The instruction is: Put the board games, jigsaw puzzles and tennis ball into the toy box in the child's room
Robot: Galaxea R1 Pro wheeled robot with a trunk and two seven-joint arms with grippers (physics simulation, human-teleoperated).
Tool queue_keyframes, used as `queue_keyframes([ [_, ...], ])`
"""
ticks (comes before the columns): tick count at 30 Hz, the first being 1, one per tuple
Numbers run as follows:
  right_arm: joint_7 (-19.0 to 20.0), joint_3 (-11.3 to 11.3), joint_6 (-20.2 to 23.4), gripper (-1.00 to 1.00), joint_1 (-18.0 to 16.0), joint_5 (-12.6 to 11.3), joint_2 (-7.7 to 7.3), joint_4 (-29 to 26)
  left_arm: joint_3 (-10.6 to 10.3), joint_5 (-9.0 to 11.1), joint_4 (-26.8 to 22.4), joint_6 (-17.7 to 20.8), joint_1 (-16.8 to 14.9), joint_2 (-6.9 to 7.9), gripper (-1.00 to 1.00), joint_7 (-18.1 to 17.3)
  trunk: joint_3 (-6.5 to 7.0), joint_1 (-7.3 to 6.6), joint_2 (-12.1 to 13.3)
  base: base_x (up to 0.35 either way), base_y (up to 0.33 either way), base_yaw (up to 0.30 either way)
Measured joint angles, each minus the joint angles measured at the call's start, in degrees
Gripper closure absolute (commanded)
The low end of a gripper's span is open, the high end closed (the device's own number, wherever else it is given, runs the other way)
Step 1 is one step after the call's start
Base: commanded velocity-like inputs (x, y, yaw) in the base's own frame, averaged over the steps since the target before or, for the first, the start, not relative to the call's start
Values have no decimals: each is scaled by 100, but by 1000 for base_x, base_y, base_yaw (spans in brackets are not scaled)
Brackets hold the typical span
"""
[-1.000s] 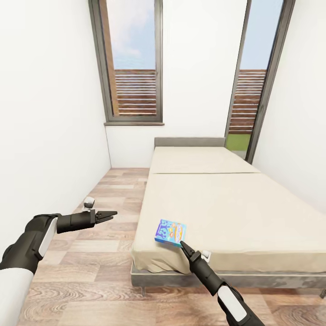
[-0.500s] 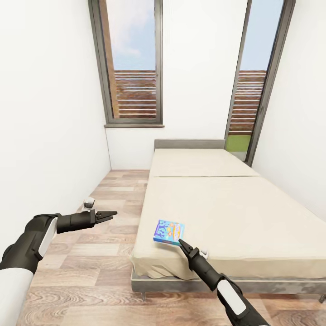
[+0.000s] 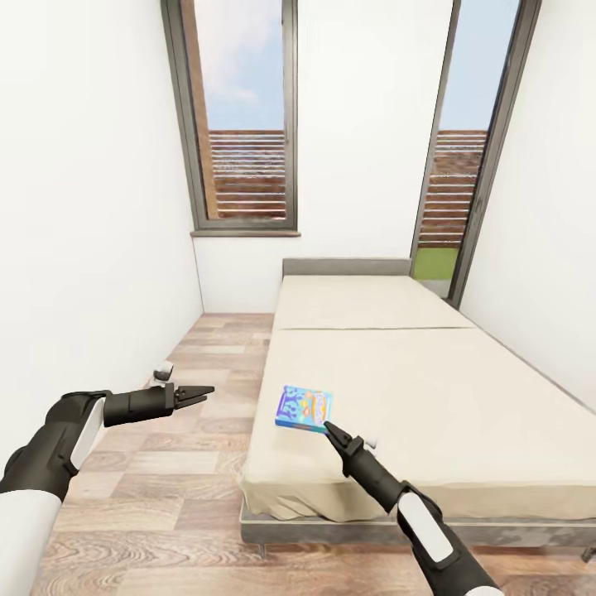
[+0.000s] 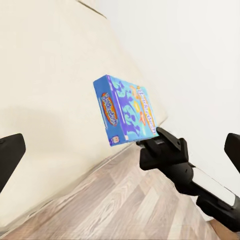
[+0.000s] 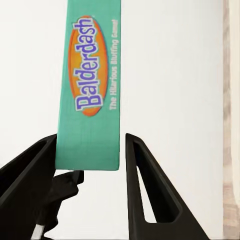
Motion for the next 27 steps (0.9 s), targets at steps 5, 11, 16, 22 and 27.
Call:
queue_keyframes([
  [5, -533, -11, 265, 100, 19, 30, -11, -228, 2, 0, 0, 0, 0, 2, -100, 3, 90, -110, 201, 0, 0, 0],
  [11, -657, 28, 329, 100, 26, 4, -3, -282, 3, 0, 0, 0, 0, 4, -100, 3, 197, -242, 441, 0, 0, 0],
  [16, -100, 28, 331, 100, 50, 6, -10, -290, 3, 0, 0, 0, 0, 5, -100, 8, 287, -351, 642, 0, 0, 0],
  [22, 247, -15, 269, 100, 71, 23, -8, -287, 3, 0, 0, 0, 0, 6, -100, 5, 395, -483, 883, 0, 0, 0],
  [27, 253, -23, 299, 100, 71, 9, -11, -291, 3, 0, 0, 0, 0, 8, -100, 8, 484, -593, 1083, 0, 0, 0],
])
